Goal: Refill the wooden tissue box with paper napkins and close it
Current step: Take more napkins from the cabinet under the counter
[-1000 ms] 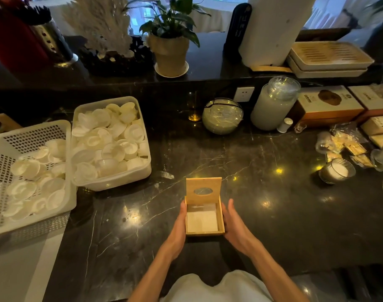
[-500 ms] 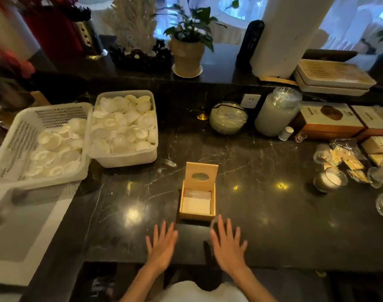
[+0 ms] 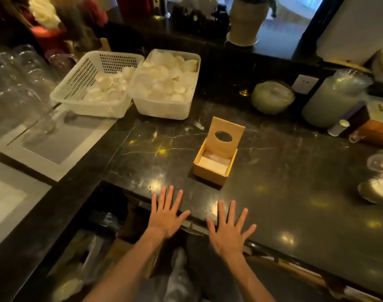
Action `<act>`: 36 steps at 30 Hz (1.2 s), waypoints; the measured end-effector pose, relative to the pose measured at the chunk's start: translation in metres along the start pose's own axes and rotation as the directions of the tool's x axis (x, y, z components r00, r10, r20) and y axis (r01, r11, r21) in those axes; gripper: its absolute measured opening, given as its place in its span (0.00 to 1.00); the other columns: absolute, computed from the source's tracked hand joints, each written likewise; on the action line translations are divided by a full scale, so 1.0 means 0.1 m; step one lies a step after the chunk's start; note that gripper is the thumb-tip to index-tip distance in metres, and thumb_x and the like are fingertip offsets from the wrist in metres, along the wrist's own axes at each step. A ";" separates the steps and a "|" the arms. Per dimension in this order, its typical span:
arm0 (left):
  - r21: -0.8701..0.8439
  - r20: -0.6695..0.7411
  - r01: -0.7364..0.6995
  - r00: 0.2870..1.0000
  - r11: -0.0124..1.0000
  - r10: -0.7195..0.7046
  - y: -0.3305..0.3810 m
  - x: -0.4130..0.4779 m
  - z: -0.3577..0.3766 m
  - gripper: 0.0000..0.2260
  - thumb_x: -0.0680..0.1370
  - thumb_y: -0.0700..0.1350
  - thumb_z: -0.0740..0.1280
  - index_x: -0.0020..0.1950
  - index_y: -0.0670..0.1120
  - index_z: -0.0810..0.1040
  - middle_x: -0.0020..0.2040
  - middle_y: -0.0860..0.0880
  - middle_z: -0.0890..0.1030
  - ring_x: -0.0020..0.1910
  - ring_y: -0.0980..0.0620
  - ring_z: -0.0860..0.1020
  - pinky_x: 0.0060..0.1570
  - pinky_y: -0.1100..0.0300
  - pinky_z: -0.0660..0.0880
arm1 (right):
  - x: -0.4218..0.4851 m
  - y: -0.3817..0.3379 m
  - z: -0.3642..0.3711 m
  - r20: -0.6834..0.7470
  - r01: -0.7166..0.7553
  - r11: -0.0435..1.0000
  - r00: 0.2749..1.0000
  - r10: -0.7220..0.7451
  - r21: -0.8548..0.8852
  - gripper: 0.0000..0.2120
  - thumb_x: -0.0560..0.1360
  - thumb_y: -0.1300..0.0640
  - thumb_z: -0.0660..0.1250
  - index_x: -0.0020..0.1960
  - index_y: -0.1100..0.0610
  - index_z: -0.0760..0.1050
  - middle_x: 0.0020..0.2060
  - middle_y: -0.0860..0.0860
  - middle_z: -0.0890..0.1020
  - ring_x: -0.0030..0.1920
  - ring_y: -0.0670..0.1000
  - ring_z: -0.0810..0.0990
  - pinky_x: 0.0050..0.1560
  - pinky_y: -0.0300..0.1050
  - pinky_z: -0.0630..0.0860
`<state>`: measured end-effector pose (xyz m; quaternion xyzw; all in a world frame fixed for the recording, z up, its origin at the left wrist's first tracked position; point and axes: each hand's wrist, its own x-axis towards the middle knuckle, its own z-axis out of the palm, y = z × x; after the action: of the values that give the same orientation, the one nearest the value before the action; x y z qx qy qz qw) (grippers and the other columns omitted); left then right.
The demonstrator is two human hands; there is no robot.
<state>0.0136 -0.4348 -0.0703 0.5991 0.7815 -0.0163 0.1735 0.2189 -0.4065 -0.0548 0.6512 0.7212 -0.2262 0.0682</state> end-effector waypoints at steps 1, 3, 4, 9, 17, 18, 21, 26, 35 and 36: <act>0.037 -0.114 -0.006 0.993 0.999 0.010 -0.02 0.02 0.04 0.37 0.75 0.71 0.33 0.80 0.55 0.45 0.81 0.45 0.46 0.78 0.46 0.32 0.74 0.41 0.37 | 0.04 -0.02 0.02 -0.065 0.001 1.000 0.998 0.000 0.008 0.34 0.75 0.30 0.39 0.77 0.38 0.33 0.79 0.49 0.35 0.75 0.63 0.29 0.69 0.77 0.37; 0.065 -0.190 -0.005 0.982 0.998 0.017 -0.06 0.08 0.07 0.35 0.78 0.69 0.38 0.80 0.52 0.56 0.80 0.43 0.57 0.80 0.41 0.49 0.74 0.37 0.46 | 0.16 -0.08 0.07 -0.176 0.013 1.000 0.984 -0.013 -0.003 0.34 0.75 0.29 0.41 0.78 0.38 0.40 0.80 0.49 0.41 0.77 0.63 0.33 0.68 0.78 0.38; 0.069 -0.203 -0.012 0.979 0.998 0.025 -0.06 0.10 0.10 0.35 0.79 0.69 0.39 0.80 0.52 0.58 0.80 0.43 0.58 0.79 0.40 0.53 0.74 0.37 0.47 | 0.20 -0.10 0.11 -0.222 0.015 1.000 0.975 -0.019 -0.020 0.34 0.76 0.30 0.42 0.79 0.39 0.43 0.80 0.49 0.45 0.78 0.63 0.36 0.68 0.78 0.39; 0.089 -0.387 -0.031 0.920 0.996 0.064 -0.12 -0.01 0.39 0.32 0.81 0.66 0.45 0.78 0.50 0.63 0.78 0.42 0.62 0.78 0.39 0.57 0.74 0.35 0.49 | 0.15 -0.09 0.47 -0.476 -0.007 0.996 0.878 -0.039 -0.093 0.29 0.78 0.34 0.48 0.77 0.40 0.57 0.79 0.50 0.59 0.79 0.62 0.51 0.69 0.77 0.45; 0.011 -0.615 -0.145 0.779 0.989 0.121 -0.10 0.11 0.73 0.29 0.82 0.64 0.47 0.75 0.49 0.68 0.74 0.42 0.68 0.76 0.40 0.61 0.76 0.40 0.50 | 0.37 0.11 0.90 -0.883 0.011 0.999 0.467 -0.050 -0.051 0.20 0.78 0.44 0.55 0.65 0.44 0.78 0.64 0.48 0.80 0.67 0.51 0.75 0.68 0.60 0.61; 0.008 -0.648 -0.154 0.752 0.988 0.122 -0.12 0.16 0.76 0.29 0.82 0.64 0.47 0.74 0.50 0.69 0.73 0.43 0.69 0.75 0.40 0.62 0.76 0.40 0.51 | 0.41 0.09 0.92 -0.906 0.021 0.999 0.421 -0.043 -0.038 0.20 0.79 0.45 0.54 0.64 0.45 0.79 0.63 0.47 0.81 0.65 0.50 0.75 0.66 0.58 0.62; 0.013 -0.726 -0.238 0.665 0.971 0.173 -0.20 0.24 0.85 0.27 0.82 0.62 0.49 0.72 0.49 0.72 0.72 0.43 0.72 0.74 0.41 0.64 0.75 0.41 0.53 | 0.46 0.10 1.00 -0.935 0.051 0.999 0.353 -0.022 -0.005 0.22 0.81 0.44 0.50 0.65 0.46 0.77 0.63 0.47 0.80 0.64 0.51 0.74 0.66 0.57 0.62; -0.035 -0.679 -0.392 0.684 0.919 0.266 -0.72 -0.02 1.49 0.30 0.81 0.56 0.57 0.80 0.54 0.51 0.81 0.48 0.49 0.80 0.42 0.42 0.74 0.31 0.45 | 0.30 -0.17 1.87 -0.925 0.252 0.968 0.367 -0.096 -0.001 0.26 0.82 0.49 0.53 0.77 0.56 0.59 0.77 0.61 0.58 0.77 0.62 0.54 0.76 0.64 0.53; -0.554 -0.367 0.054 0.880 0.831 -0.302 -2.17 0.38 1.79 0.16 0.83 0.52 0.55 0.65 0.45 0.71 0.60 0.42 0.76 0.61 0.41 0.74 0.58 0.48 0.72 | 0.61 -1.50 2.72 -0.446 0.464 0.780 0.854 -0.267 0.420 0.25 0.80 0.41 0.59 0.75 0.45 0.64 0.55 0.41 0.79 0.58 0.43 0.77 0.61 0.50 0.76; -0.606 -0.341 0.069 0.878 0.792 -0.337 -2.20 0.45 1.74 0.16 0.83 0.52 0.55 0.63 0.44 0.73 0.59 0.42 0.78 0.59 0.41 0.76 0.57 0.49 0.74 | 0.72 -1.67 2.68 -0.422 0.455 0.782 0.864 -0.274 0.426 0.24 0.80 0.42 0.59 0.74 0.47 0.66 0.56 0.42 0.79 0.60 0.45 0.76 0.63 0.50 0.75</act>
<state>-0.1594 -0.4952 -0.2871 0.4162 0.8287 0.3352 0.1663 -0.0060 -0.4605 -0.2814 0.5196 0.7490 -0.3034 -0.2774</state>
